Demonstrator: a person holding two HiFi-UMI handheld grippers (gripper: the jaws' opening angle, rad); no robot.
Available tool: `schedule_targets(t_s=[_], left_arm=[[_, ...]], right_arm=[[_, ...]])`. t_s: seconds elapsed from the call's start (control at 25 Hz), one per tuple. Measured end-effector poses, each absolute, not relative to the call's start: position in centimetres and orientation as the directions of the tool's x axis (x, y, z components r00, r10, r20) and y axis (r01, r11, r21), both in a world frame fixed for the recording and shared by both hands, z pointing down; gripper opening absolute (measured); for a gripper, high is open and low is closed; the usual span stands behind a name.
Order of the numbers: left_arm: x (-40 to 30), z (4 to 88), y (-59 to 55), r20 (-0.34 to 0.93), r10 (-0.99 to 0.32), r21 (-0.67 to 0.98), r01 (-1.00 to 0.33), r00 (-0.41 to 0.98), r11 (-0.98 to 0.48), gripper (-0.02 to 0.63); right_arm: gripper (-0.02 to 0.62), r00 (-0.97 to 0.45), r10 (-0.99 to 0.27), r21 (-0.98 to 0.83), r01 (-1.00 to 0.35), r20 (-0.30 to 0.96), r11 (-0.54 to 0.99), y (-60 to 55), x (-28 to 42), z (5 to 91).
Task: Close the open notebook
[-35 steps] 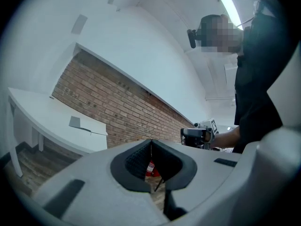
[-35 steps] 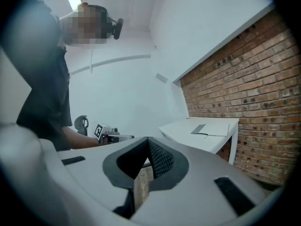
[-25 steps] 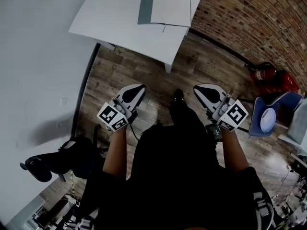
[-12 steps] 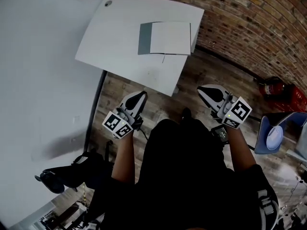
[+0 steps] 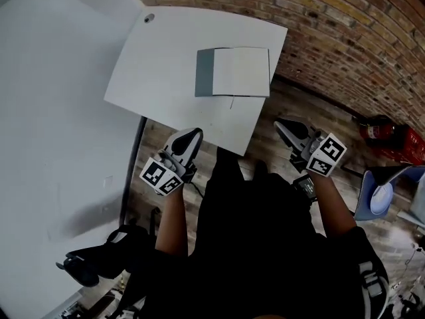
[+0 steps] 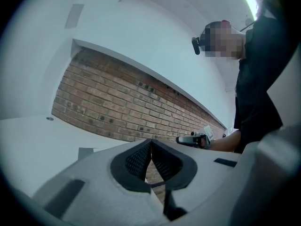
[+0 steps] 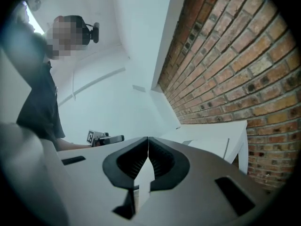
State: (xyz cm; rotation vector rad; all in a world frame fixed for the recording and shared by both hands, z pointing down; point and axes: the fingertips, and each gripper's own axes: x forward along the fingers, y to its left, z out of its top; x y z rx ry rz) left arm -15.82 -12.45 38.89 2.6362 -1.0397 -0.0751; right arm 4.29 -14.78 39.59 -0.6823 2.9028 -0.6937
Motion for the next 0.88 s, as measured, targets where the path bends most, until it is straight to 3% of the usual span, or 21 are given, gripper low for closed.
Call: schedule_targets(t_s=[0.32,0.44,0.88], left_arm=[[-19.4,41.4,-21.0,0.099,-0.581,0.335,-0.577,0.808,-0.745,0.017],[-20.5,42.2,-24.4,0.093,-0.534,0.365,-0.528,0.841,-0.767,0.017],[-20.8,47.6,-30.4,0.120,-0.388,0.494,-0.393,0.914,-0.776,0.017]], right_arm=[[0.007,-0.790,-0.603,-0.531,-0.560,0.111,0.636,-21.6,3.3,42.3],[0.076,-0.740,-0.655,-0.557,-0.612,0.153,0.561,-23.7,3.1,43.4],[0.140,-0.536,-0.751,-0.635,-0.744,0.384,0.206,-27.5,6.0,52.8]])
